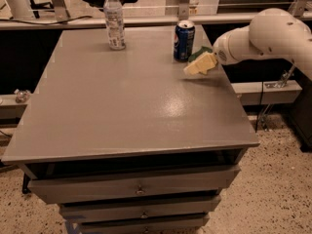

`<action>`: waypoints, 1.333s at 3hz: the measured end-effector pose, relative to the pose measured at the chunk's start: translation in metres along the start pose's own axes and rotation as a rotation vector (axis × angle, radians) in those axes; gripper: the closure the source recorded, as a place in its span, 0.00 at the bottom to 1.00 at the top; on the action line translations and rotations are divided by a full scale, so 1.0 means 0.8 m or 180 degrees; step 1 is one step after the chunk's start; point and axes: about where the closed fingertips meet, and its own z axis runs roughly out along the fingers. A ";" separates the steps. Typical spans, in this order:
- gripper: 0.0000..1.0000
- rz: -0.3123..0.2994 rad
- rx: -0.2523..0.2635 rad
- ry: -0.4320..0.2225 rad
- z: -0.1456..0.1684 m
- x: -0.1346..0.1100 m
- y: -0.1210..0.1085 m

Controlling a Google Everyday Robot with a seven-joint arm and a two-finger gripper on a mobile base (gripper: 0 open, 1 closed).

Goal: Move sponge near pepsi can

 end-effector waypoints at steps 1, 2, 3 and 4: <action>0.00 0.0046 -0.0070 -0.0111 -0.023 -0.008 0.001; 0.00 0.0004 -0.0184 -0.0236 -0.065 -0.009 0.012; 0.00 -0.0156 -0.0297 -0.0290 -0.116 0.005 0.022; 0.00 -0.0296 -0.0430 -0.0353 -0.166 0.029 0.027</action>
Offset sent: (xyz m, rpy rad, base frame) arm -0.0819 -0.0302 0.0591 0.0890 -0.0551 0.1194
